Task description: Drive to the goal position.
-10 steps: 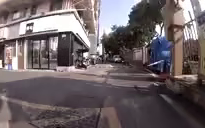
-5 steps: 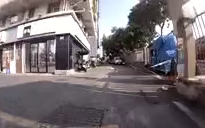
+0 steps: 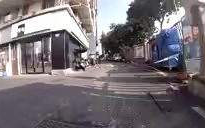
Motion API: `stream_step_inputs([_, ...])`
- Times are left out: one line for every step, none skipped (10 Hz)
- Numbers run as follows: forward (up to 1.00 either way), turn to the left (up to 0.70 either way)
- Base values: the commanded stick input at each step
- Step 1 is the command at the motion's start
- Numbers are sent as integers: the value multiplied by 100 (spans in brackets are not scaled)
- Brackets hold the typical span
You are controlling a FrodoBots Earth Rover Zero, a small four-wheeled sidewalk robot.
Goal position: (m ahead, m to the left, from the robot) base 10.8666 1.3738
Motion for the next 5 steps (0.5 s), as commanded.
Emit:
stream_step_inputs([70, 0])
stream_step_inputs([70, 0])
stream_step_inputs([70, 0])
stream_step_inputs([70, 0])
stream_step_inputs([70, 0])
